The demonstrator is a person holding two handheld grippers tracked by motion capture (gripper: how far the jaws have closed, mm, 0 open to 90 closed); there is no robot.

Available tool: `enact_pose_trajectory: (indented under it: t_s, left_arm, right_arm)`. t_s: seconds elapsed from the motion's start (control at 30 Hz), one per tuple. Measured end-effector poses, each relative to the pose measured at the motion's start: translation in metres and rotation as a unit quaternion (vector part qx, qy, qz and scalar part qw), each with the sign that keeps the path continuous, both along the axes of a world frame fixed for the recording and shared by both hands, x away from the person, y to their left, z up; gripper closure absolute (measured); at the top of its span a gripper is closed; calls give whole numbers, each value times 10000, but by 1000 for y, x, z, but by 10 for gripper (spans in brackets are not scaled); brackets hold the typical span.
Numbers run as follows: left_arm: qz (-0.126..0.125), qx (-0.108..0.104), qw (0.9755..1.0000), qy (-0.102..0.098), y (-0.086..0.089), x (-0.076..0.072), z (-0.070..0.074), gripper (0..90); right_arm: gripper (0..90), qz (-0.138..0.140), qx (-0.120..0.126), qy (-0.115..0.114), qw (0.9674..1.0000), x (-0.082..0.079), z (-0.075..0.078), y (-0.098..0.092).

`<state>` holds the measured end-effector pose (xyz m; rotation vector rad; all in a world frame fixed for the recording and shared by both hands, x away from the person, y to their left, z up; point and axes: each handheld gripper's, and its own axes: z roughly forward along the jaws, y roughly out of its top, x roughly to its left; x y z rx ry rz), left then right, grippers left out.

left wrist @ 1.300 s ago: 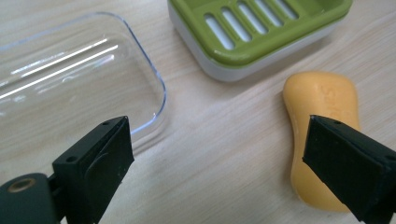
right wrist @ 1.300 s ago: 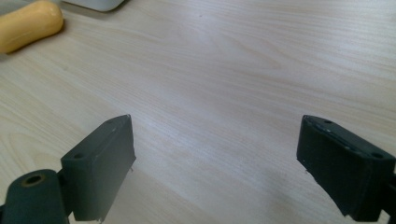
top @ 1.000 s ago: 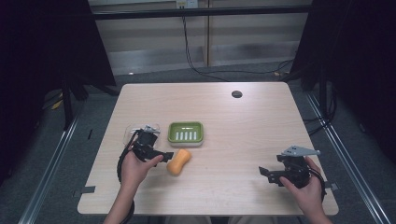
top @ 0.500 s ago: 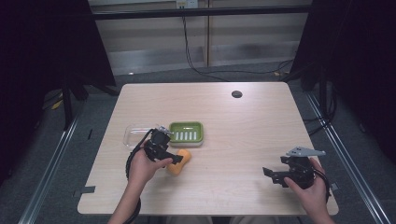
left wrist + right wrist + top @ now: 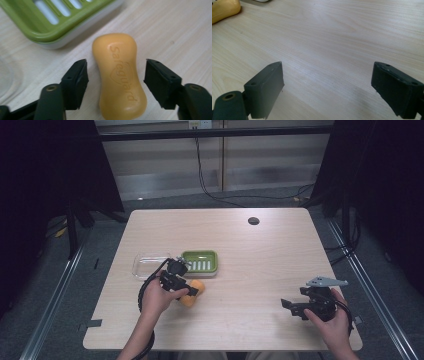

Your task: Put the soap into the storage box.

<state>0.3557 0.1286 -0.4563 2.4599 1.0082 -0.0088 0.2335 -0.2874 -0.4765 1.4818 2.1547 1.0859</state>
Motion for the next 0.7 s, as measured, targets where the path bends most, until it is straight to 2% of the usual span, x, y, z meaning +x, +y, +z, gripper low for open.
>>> enact_pose_trajectory:
  t_s: [0.07, 0.1, 0.13, 0.2, 0.3, 0.43, 0.47, 0.7]
  left_arm:
    - [129, 89, 9999, 37, -1, 0, -1, 359]
    - [185, 39, 9997, 133, -2, 3, -2, 365]
    - [185, 39, 9997, 133, -2, 3, -2, 378]
    - [104, 205, 9996, 192, -4, 5, -3, 383]
    - [158, 192, 9994, 252, -7, 7, -3, 387]
    - [150, 339, 9988, 313, -15, 8, -7, 396]
    - [108, 361, 9986, 372, -16, 9, -6, 398]
    - [127, 515, 9976, 444, -19, 11, -7, 421]
  right_arm:
    - [107, 11, 18, 14, 10000, 0, 0, 1]
    - [107, 20, 13, 9, 10000, 0, 0, 1]
    - [107, 20, 13, 9, 10000, 0, 0, 1]
    - [107, 23, 14, 10, 10000, 0, 0, 1]
    - [107, 26, 17, 25, 10000, 0, 0, 1]
    - [107, 40, 14, 27, 10000, 0, 0, 2]
    - [107, 49, 15, 28, 10000, -1, 0, 2]
    - [107, 42, 4, 40, 10000, -2, 0, 3]
